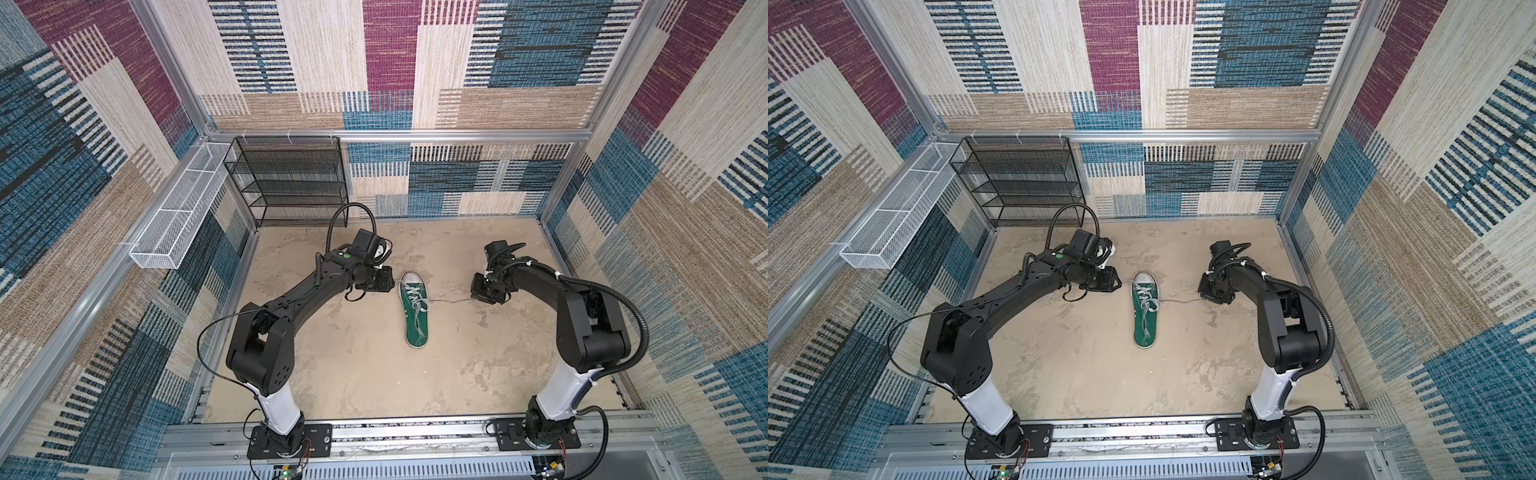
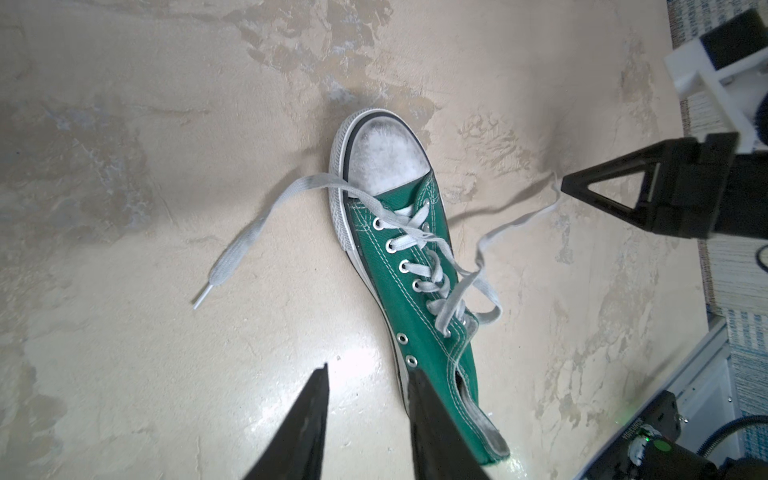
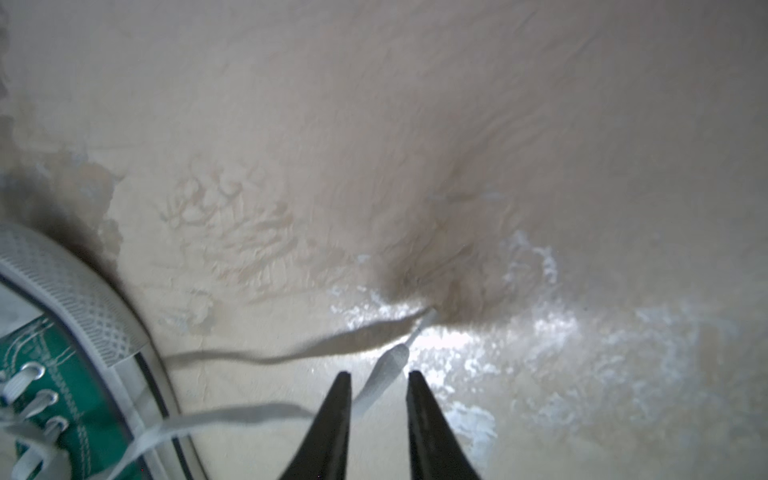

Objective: Tie the shoes

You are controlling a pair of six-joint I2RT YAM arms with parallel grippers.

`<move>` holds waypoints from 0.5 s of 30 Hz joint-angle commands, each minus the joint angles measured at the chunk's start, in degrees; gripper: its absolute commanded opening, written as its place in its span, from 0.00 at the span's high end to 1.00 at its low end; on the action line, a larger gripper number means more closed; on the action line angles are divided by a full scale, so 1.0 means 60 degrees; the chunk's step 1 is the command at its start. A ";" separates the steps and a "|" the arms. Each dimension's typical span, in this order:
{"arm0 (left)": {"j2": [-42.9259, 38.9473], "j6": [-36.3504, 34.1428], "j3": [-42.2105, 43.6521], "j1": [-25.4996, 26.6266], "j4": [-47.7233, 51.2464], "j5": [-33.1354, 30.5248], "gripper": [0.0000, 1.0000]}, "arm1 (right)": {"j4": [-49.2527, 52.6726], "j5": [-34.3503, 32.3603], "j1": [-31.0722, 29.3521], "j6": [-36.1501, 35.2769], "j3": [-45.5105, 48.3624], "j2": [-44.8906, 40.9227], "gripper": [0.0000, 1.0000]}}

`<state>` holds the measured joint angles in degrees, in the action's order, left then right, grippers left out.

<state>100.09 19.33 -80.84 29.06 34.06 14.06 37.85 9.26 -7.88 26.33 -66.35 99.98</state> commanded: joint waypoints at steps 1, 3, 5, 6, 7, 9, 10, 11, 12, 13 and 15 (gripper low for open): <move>-0.0063 -0.0072 0.0033 0.0004 -0.0060 0.0109 0.64 | 0.0211 -0.0029 -0.0003 -0.0203 -0.0067 -0.0448 0.64; -0.0085 -0.0138 0.0026 -0.0001 -0.0020 0.0088 0.64 | 0.0414 -0.0410 -0.0073 -0.1193 -0.0255 -0.0650 0.63; -0.0091 -0.0161 0.0063 0.0001 -0.0019 0.0047 0.64 | 0.0342 -0.0964 -0.0241 -0.2342 -0.0249 -0.0938 0.63; -0.0094 -0.0162 0.0078 -0.0013 -0.0037 0.0044 0.64 | 0.0181 -0.1101 -0.0321 -0.3201 -0.0160 -0.1109 0.63; -0.0098 -0.0161 0.0097 -0.0009 -0.0057 0.0055 0.64 | -0.0008 -0.1077 -0.0353 -0.3964 -0.0018 -0.1311 0.63; -0.0108 -0.0120 0.0177 -0.0010 -0.0098 0.0087 0.64 | -0.0377 -0.0922 -0.0493 -0.5735 0.0421 -0.1726 0.63; -0.0122 -0.0117 0.0211 -0.0009 -0.0124 0.0102 0.64 | -0.0470 -0.0938 -0.0556 -0.6380 0.0550 -0.1851 0.64; -0.0133 -0.0103 0.0268 -0.0011 -0.0139 0.0115 0.64 | -0.0496 -0.0922 -0.0603 -0.7085 0.0632 -0.1932 0.64; -0.0156 -0.0102 0.0318 -0.0022 -0.0162 0.0117 0.64 | -0.0412 -0.0716 -0.0640 -0.7661 0.0643 -0.1937 0.65; -0.0163 -0.0087 0.0367 -0.0017 -0.0182 0.0117 0.64 | -0.0354 -0.0578 -0.0701 -0.8182 0.0650 -0.1881 0.65; -0.0177 -0.0095 0.0435 -0.0010 -0.0199 0.0117 0.64 | -0.0211 -0.0712 -0.0808 -0.8724 0.0556 -0.1603 0.66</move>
<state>99.55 19.29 -78.61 29.02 33.65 14.11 37.19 4.95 -12.08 -13.10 -62.65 89.36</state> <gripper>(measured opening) 0.359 0.348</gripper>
